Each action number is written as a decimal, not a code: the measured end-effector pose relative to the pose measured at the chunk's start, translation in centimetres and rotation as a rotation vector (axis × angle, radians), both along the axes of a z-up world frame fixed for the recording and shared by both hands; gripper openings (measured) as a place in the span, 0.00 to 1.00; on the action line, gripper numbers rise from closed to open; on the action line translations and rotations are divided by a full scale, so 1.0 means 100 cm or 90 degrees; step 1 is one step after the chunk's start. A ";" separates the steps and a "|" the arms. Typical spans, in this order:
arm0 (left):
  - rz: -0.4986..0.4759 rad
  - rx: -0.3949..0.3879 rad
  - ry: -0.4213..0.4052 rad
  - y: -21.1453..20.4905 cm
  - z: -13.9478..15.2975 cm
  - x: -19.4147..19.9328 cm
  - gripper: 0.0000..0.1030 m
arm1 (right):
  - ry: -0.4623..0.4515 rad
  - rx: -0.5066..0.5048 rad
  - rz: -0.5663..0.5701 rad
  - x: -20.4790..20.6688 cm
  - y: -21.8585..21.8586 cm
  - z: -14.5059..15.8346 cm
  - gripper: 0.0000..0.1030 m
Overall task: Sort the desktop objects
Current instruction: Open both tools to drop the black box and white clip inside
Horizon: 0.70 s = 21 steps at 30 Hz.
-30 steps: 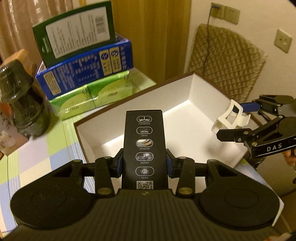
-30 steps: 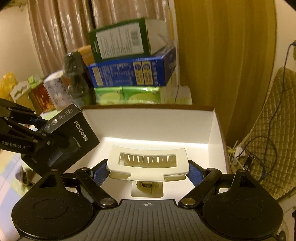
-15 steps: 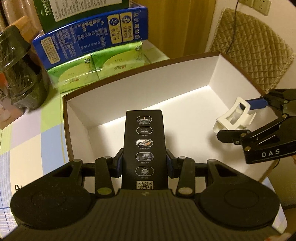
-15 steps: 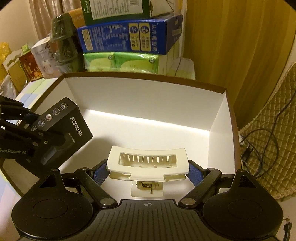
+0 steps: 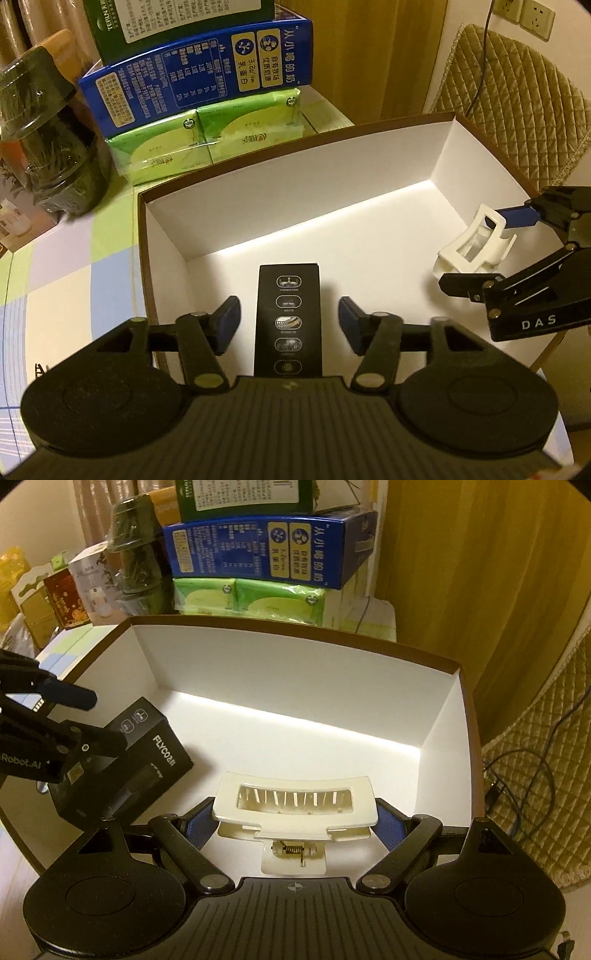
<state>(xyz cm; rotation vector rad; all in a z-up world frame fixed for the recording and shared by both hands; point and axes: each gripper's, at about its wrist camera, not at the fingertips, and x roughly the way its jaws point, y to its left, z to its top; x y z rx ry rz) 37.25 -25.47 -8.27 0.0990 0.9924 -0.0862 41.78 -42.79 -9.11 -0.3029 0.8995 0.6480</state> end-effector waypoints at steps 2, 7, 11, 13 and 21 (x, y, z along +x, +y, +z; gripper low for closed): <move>0.003 -0.001 0.000 0.001 0.001 -0.002 0.62 | -0.005 0.001 0.003 -0.002 0.000 0.000 0.84; 0.008 -0.009 -0.010 0.004 0.007 -0.008 0.74 | -0.031 0.023 0.002 -0.009 -0.004 0.006 0.98; 0.014 -0.017 -0.026 0.007 0.017 -0.017 0.79 | -0.031 0.041 -0.005 -0.019 -0.010 0.014 0.98; 0.019 -0.018 -0.038 0.009 0.023 -0.022 0.81 | -0.029 0.047 -0.008 -0.025 -0.013 0.017 0.98; 0.037 -0.018 -0.065 0.013 0.043 -0.046 0.86 | -0.030 0.055 -0.013 -0.049 -0.020 0.031 0.98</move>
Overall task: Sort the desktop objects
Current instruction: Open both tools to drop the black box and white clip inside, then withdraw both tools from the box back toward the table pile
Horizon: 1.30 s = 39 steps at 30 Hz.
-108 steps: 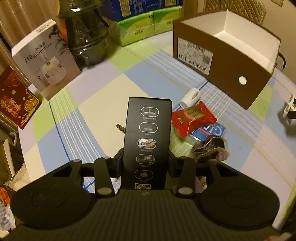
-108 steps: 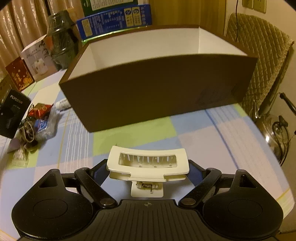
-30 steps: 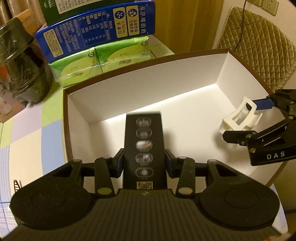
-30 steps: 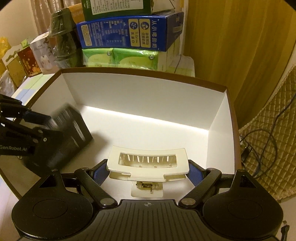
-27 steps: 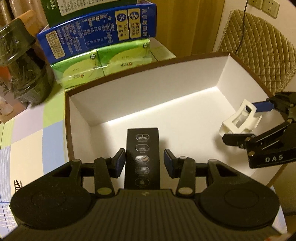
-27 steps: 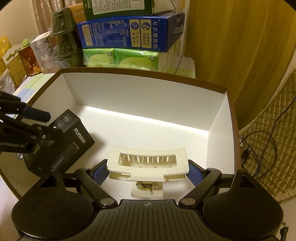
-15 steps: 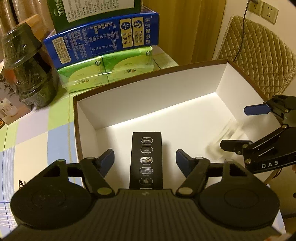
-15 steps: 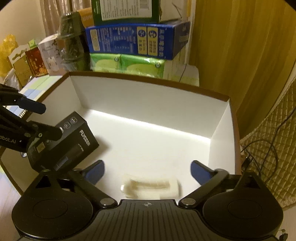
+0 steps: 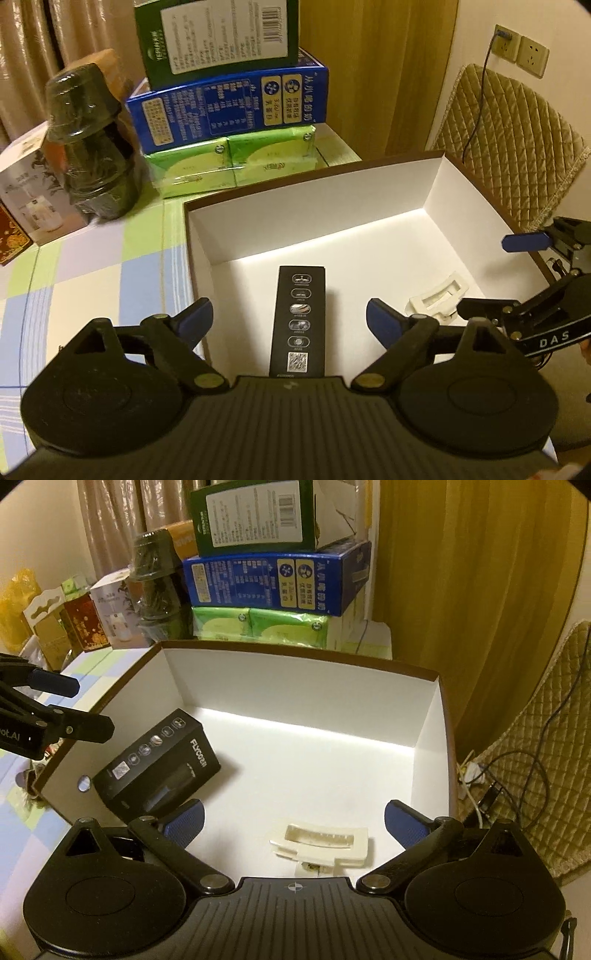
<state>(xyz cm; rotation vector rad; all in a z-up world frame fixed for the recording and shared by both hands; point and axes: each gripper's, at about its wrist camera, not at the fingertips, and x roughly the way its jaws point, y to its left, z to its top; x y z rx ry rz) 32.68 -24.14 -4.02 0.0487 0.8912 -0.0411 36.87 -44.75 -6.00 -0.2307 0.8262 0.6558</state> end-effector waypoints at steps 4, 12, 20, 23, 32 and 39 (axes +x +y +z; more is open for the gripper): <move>0.008 0.003 -0.011 0.001 0.005 -0.009 0.88 | -0.003 0.011 -0.006 -0.007 -0.001 0.007 0.98; 0.022 0.008 -0.031 0.001 0.013 -0.031 0.88 | -0.019 0.024 -0.005 -0.022 -0.001 0.019 0.98; 0.042 -0.004 -0.053 0.014 0.025 -0.067 0.90 | -0.028 0.047 -0.018 -0.050 -0.002 0.028 0.98; 0.048 -0.007 -0.055 0.020 0.027 -0.085 0.91 | -0.026 0.057 -0.030 -0.061 -0.002 0.030 0.98; 0.058 -0.019 -0.068 0.052 0.029 -0.136 0.93 | -0.025 0.067 -0.065 -0.102 0.006 0.030 0.98; 0.068 -0.020 -0.037 0.090 0.017 -0.164 0.93 | 0.009 0.075 -0.083 -0.133 0.026 0.023 0.98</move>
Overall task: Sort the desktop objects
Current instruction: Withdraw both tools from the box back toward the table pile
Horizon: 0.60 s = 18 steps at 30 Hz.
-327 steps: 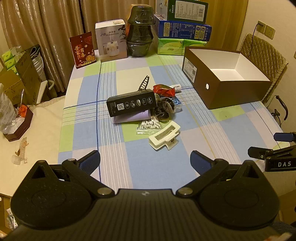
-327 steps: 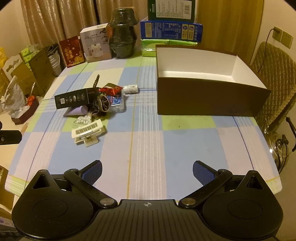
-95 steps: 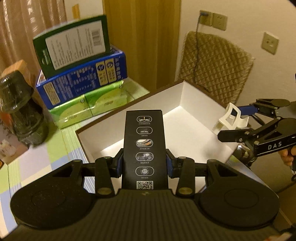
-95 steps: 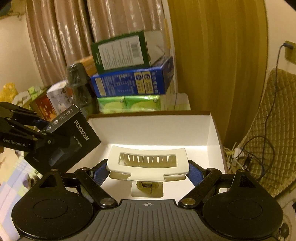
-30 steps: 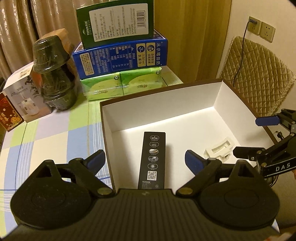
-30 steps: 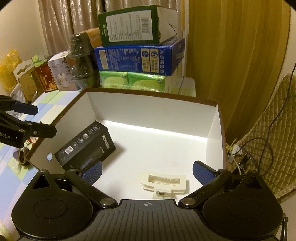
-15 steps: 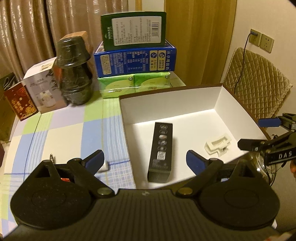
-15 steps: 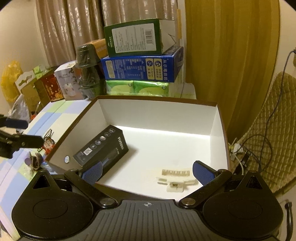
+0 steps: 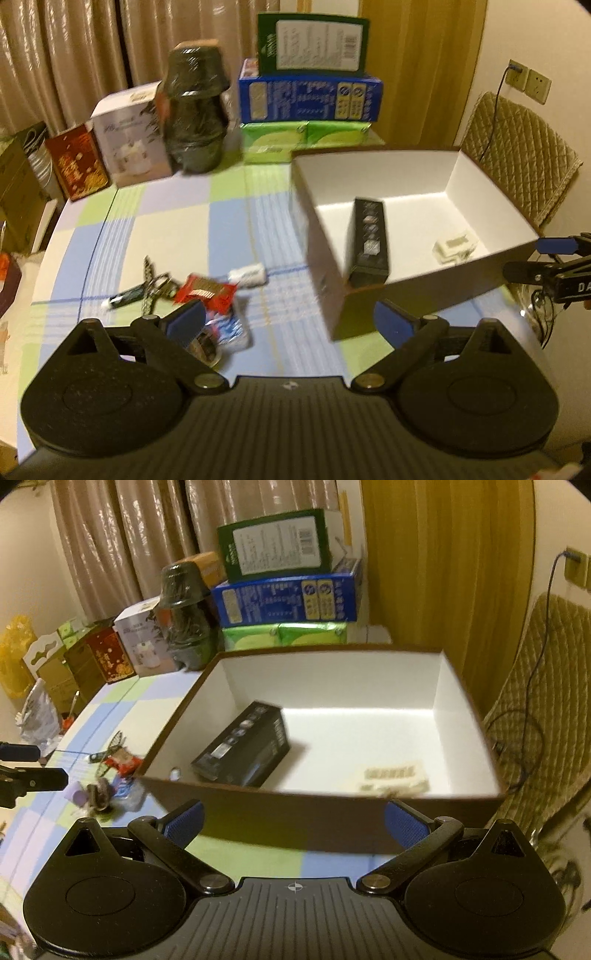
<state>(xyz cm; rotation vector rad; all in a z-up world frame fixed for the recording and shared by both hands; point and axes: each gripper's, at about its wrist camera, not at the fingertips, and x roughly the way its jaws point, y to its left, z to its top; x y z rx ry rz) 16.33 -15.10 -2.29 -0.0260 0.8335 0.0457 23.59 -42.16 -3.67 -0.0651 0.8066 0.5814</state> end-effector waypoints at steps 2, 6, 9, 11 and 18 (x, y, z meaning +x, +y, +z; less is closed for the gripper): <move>0.000 0.002 0.006 0.011 -0.002 -0.006 0.93 | 0.015 0.001 -0.004 -0.007 0.008 -0.004 0.98; -0.004 -0.002 0.017 0.034 -0.005 -0.019 0.93 | 0.041 0.002 -0.006 -0.021 0.024 -0.011 0.98; -0.008 0.001 0.024 0.048 -0.008 -0.028 0.93 | 0.055 -0.003 -0.005 -0.030 0.039 -0.015 0.98; -0.010 0.000 0.030 0.057 -0.009 -0.031 0.93 | 0.060 -0.005 -0.005 -0.035 0.048 -0.019 0.98; -0.025 0.002 0.040 0.087 -0.020 -0.044 0.92 | 0.075 -0.004 0.007 -0.052 0.083 -0.031 0.98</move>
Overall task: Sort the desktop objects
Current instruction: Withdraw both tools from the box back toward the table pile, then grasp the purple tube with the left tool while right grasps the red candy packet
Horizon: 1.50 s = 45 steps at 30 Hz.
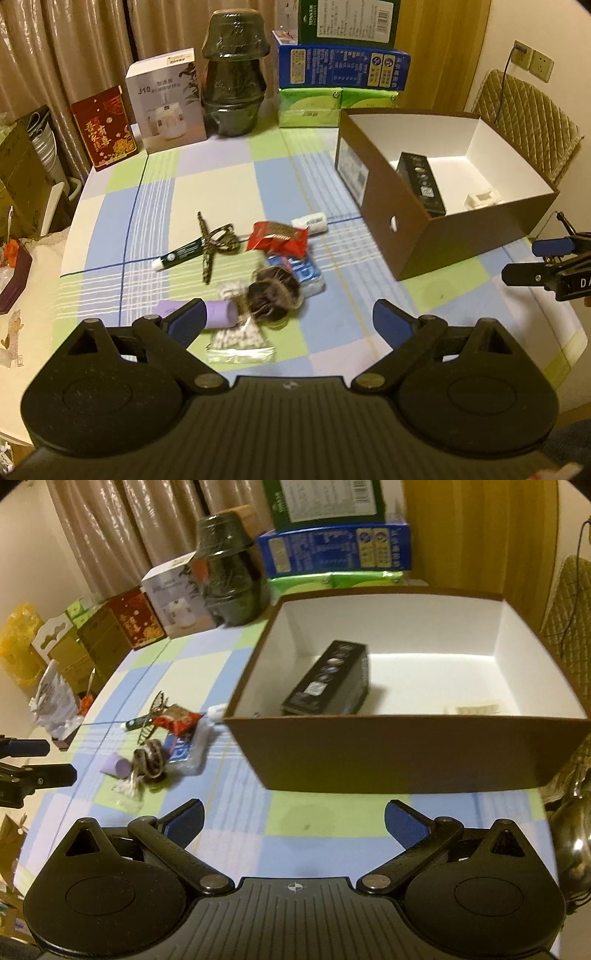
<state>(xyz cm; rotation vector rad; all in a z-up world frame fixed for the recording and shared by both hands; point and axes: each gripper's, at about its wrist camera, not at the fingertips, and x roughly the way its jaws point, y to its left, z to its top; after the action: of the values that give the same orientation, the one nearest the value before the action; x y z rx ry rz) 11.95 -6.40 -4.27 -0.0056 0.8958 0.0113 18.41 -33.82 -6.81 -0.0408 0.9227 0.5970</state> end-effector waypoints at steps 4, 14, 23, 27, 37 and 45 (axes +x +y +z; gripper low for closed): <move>0.004 0.003 0.007 0.017 -0.008 -0.002 0.91 | 0.007 -0.002 0.005 -0.006 0.021 -0.009 0.98; 0.035 -0.014 0.054 0.062 -0.033 0.004 0.91 | 0.014 -0.015 0.016 -0.012 0.069 -0.029 0.98; 0.186 -0.078 0.103 0.105 -0.067 0.051 0.92 | 0.029 -0.034 -0.031 -0.008 0.069 -0.040 0.98; 0.198 -0.063 0.115 0.108 -0.081 0.074 0.92 | 0.036 -0.042 -0.054 -0.005 0.062 -0.044 0.98; 0.184 -0.023 0.133 0.117 -0.099 0.072 0.91 | 0.053 -0.043 -0.048 0.000 0.068 -0.054 0.98; 0.211 -0.003 0.143 0.141 -0.099 0.038 0.88 | 0.052 -0.044 0.020 -0.005 0.101 -0.059 0.98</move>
<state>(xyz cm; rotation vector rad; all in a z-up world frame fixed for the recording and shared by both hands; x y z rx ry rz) 15.75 7.73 -14.18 -0.1596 1.1108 0.3238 17.88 -23.72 -12.74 -0.0932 1.0229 0.5999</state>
